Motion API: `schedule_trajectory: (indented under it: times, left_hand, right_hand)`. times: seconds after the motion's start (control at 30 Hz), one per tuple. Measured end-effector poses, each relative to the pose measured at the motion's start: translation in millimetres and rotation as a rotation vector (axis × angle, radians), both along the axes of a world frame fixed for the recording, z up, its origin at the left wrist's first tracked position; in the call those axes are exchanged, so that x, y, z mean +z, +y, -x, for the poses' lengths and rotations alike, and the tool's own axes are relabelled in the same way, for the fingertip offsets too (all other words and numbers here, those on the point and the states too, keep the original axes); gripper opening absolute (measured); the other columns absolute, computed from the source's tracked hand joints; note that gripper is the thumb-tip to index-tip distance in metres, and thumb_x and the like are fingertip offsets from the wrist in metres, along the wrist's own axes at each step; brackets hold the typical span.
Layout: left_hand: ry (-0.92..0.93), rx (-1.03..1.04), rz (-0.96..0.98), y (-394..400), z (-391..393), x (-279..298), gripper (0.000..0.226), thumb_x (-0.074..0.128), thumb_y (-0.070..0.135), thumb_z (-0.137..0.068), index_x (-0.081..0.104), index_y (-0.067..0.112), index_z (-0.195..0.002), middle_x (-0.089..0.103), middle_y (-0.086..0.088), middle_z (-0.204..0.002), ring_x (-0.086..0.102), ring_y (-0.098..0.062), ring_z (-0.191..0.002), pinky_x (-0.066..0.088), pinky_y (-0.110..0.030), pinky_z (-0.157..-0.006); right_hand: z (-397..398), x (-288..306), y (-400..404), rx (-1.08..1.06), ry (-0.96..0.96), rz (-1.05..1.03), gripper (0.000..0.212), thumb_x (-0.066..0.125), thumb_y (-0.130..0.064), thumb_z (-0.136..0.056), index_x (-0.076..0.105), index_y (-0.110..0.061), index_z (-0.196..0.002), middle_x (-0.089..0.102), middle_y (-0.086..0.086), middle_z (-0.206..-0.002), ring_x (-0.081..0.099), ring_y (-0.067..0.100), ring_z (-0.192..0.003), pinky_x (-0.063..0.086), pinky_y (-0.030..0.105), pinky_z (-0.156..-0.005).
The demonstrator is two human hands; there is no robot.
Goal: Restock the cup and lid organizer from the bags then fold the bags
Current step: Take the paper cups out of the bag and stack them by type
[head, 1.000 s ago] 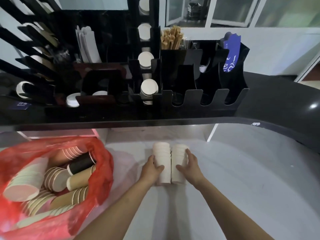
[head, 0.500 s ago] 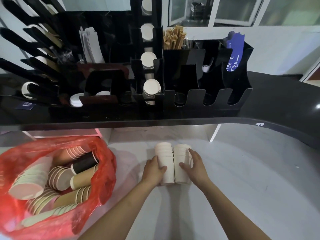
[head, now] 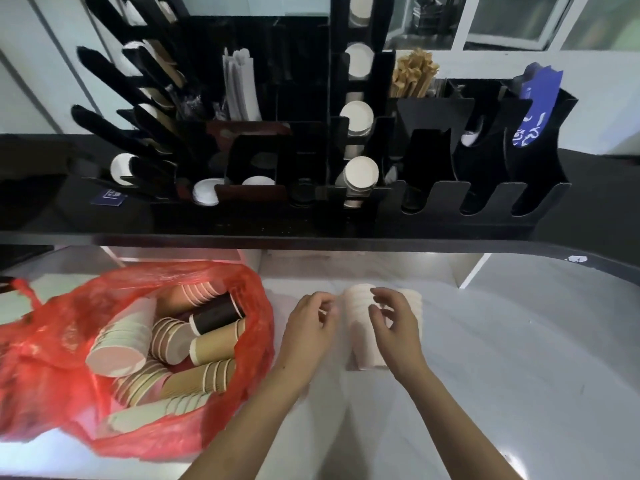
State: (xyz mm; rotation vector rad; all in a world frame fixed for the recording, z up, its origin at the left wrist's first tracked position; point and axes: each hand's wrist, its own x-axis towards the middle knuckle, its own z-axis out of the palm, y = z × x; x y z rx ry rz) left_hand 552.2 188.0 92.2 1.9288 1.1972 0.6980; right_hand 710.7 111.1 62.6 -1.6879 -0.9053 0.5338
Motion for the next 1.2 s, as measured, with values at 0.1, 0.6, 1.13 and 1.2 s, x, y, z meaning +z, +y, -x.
schedule_trajectory:
  times: [0.1,0.6,1.13,1.2]
  left_hand:
    - [-0.022,0.036,-0.043,10,38,10,0.011,0.057,0.024,-0.103,0.063,0.030,-0.110,0.063,0.015,-0.107,0.059,0.006,-0.093,0.042,-0.006,-0.079]
    - [0.254,0.184,-0.228,80,257,1,0.014,0.063,0.021,-0.097,0.067,0.022,-0.110,0.059,0.007,-0.108,0.054,-0.016,-0.104,0.045,-0.032,-0.087]
    - [0.429,0.043,-0.250,98,337,-21,0.055,0.065,0.002,-0.087,0.058,0.017,-0.139,0.046,-0.006,-0.152,0.048,-0.028,-0.134,0.048,-0.042,-0.106]
    - [0.419,0.046,-0.266,99,340,-22,0.062,0.064,-0.005,-0.082,0.057,0.014,-0.141,0.047,-0.009,-0.151,0.048,-0.031,-0.135,0.048,-0.045,-0.107]
  right_hand:
    - [35,15,23,0.057,-0.011,-0.031,0.026,0.060,-0.014,-0.101,0.066,-0.031,-0.121,0.065,-0.016,-0.122,0.062,0.002,-0.112,0.050,0.015,-0.089]
    - [221,27,112,0.525,-0.214,-0.037,0.026,0.066,-0.009,-0.096,0.071,-0.024,-0.117,0.066,-0.015,-0.115,0.061,0.003,-0.113,0.048,0.020,-0.097]
    - [260,13,94,1.094,-0.628,0.612,0.047,0.073,-0.047,-0.081,0.060,-0.035,-0.124,0.061,-0.014,-0.117,0.054,0.006,-0.100,0.051,0.029,-0.087]
    - [260,12,92,1.101,-0.678,0.657,0.055,0.073,-0.047,-0.080,0.058,-0.032,-0.131,0.062,-0.009,-0.125,0.054,0.010,-0.107,0.050,0.030,-0.091]
